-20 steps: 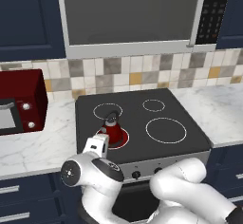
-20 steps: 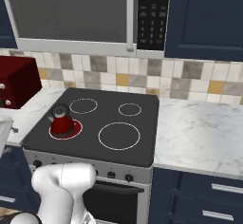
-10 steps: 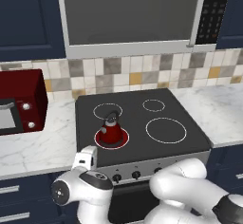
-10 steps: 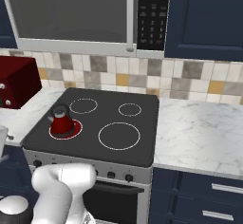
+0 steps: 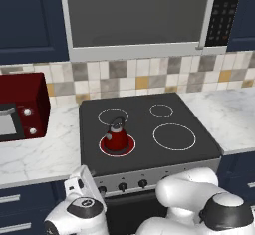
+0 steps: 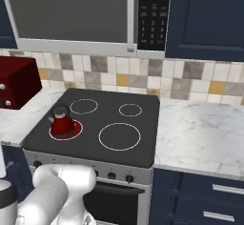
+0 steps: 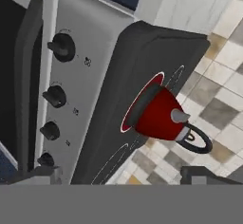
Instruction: Lower the heat of the kettle.
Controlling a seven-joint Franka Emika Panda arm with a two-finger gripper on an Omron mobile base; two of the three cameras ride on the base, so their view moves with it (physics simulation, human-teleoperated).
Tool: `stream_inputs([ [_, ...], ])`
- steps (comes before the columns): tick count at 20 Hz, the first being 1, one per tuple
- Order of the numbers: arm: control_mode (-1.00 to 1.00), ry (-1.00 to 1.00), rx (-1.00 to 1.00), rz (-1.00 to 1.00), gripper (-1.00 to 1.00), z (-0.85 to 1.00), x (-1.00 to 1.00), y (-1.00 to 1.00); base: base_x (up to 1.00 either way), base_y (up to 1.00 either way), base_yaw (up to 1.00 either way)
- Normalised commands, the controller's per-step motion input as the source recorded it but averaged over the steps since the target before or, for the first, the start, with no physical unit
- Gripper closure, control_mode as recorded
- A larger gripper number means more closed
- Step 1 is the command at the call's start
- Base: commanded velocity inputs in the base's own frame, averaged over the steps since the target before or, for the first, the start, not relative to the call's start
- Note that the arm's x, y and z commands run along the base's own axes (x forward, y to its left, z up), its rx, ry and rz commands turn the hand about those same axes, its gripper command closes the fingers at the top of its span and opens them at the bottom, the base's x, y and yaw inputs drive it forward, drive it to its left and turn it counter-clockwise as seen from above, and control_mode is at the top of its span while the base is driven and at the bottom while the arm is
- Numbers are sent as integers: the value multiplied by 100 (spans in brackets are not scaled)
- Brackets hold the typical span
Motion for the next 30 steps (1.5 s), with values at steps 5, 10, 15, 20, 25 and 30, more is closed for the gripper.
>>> stream_inputs([
  [5,-100,7,-40,7,-100,-25,0,-8,0,0,0],
  [10,-100,4,-29,6,-100,-36,0,-4,0,0,0],
  [15,-100,7,-23,12,-100,-16,0,-10,0,0,0],
  [20,-100,17,-31,18,-100,-11,9,0,0,0,0],
  [25,-100,11,-18,17,-100,-10,4,-13,0,0,0],
  [30,-100,2,-7,9,-100,-12,-3,-24,0,0,0],
])
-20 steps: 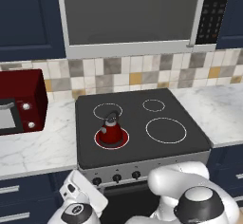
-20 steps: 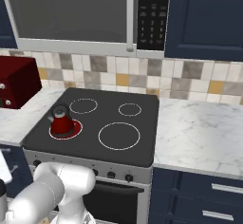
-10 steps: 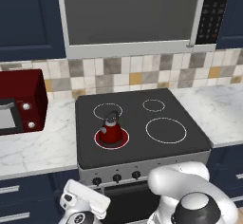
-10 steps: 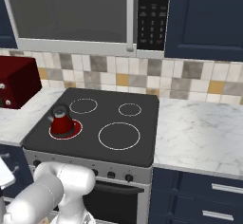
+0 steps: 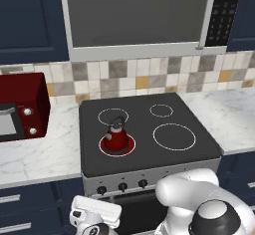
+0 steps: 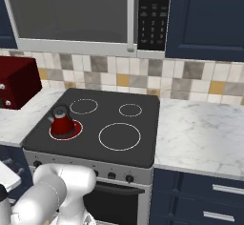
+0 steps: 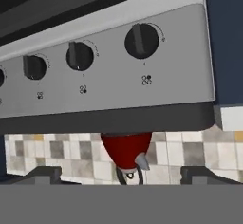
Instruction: Lower the heat of the kettle.
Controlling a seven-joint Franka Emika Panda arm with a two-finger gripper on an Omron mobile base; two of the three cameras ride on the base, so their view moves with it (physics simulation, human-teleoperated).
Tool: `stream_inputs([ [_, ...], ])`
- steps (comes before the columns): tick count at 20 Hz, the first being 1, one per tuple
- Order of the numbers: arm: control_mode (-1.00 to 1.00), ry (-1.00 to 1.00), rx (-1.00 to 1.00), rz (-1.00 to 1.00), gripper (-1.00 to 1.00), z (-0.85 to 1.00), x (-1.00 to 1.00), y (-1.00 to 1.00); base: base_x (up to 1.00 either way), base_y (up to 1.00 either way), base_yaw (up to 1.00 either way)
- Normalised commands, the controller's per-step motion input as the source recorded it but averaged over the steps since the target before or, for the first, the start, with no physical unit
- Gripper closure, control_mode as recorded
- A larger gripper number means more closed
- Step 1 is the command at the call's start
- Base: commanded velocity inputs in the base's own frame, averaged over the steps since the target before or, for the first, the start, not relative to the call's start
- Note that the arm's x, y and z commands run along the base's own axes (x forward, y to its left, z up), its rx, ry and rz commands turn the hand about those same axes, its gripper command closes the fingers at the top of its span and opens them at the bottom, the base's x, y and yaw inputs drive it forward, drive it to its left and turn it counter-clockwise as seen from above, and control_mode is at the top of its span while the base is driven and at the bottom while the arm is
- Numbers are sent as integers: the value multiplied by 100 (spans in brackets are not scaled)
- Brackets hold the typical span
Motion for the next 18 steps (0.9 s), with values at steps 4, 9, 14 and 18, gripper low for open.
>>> stream_inputs([
  [4,-100,5,0,1,-100,-2,7,-20,0,0,0],
  [9,-100,0,0,0,-100,-27,6,-2,0,0,0],
  [14,-100,-4,0,1,-100,-31,0,-11,0,0,0],
  [18,-100,0,0,2,-100,-4,2,-6,0,0,0],
])
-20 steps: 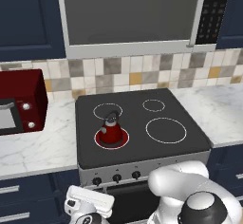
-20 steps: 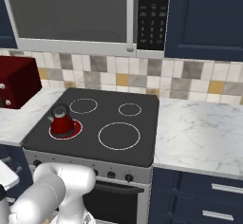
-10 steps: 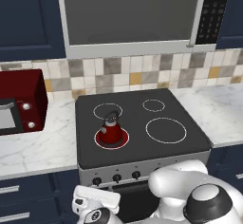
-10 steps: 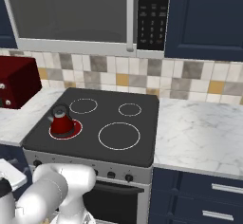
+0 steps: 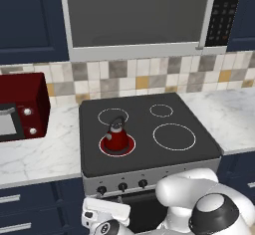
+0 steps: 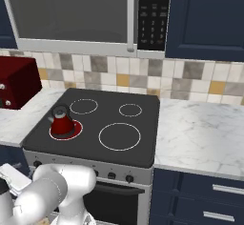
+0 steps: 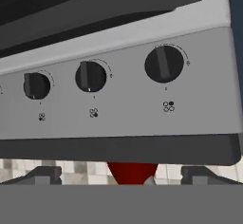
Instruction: Lower the heat of the kettle.
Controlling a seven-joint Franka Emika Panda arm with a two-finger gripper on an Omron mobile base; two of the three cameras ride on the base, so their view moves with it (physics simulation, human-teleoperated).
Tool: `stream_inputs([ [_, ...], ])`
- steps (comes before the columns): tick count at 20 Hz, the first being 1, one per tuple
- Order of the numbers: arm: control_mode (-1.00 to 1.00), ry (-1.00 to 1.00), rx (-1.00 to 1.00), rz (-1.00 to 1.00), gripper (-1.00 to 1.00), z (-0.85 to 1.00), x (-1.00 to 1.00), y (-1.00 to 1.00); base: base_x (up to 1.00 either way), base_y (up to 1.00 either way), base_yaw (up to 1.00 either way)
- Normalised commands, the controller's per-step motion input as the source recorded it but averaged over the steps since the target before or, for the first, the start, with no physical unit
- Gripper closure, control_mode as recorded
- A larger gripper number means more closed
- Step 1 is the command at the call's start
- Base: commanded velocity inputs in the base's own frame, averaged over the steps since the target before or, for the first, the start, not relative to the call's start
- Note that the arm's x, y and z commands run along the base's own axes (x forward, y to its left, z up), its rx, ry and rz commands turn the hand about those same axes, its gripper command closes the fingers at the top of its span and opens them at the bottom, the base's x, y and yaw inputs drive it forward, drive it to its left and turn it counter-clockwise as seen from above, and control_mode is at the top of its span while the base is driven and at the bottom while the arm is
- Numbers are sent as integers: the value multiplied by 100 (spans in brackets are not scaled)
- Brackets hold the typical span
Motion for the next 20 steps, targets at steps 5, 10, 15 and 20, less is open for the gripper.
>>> stream_inputs([
  [5,-100,2,0,1,-100,-5,15,0,0,0,0],
  [10,-100,0,0,7,-100,-17,21,0,0,0,0],
  [15,-100,0,0,9,-100,-26,22,0,0,0,0],
  [20,-100,0,0,10,-100,-20,11,1,0,0,0],
])
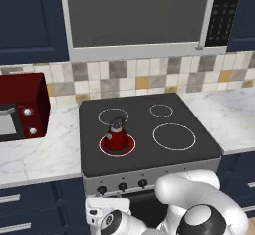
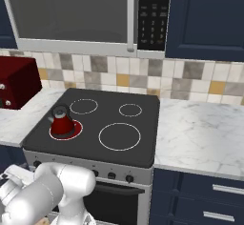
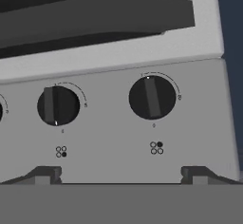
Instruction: Lower the heat of the kettle.
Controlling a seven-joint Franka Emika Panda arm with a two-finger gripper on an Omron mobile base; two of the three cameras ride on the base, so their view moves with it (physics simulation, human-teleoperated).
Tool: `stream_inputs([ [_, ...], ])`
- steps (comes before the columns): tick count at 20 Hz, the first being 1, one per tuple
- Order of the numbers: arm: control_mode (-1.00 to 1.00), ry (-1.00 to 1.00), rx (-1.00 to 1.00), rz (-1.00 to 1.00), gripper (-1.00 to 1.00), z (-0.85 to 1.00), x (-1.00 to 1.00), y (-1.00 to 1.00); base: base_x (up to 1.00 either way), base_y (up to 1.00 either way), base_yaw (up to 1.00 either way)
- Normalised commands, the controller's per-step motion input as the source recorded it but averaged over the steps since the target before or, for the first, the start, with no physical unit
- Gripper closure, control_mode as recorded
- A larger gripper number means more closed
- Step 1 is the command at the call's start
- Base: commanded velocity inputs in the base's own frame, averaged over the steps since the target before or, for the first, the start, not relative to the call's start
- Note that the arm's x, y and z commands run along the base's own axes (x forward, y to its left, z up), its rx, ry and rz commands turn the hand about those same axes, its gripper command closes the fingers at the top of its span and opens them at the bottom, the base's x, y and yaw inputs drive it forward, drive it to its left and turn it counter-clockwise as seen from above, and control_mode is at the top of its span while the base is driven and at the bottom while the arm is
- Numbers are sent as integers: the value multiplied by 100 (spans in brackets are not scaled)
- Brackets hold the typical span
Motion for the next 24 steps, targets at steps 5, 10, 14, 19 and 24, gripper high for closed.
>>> stream_inputs([
  [5,-100,0,0,9,-100,-9,0,12,0,0,0],
  [10,-100,0,0,6,-100,-5,8,10,0,0,0],
  [14,-100,0,0,7,-100,-10,13,2,0,0,0],
  [19,-100,0,0,6,-100,-17,13,0,0,0,0],
  [24,-100,0,0,2,-100,-18,13,0,0,0,0],
])
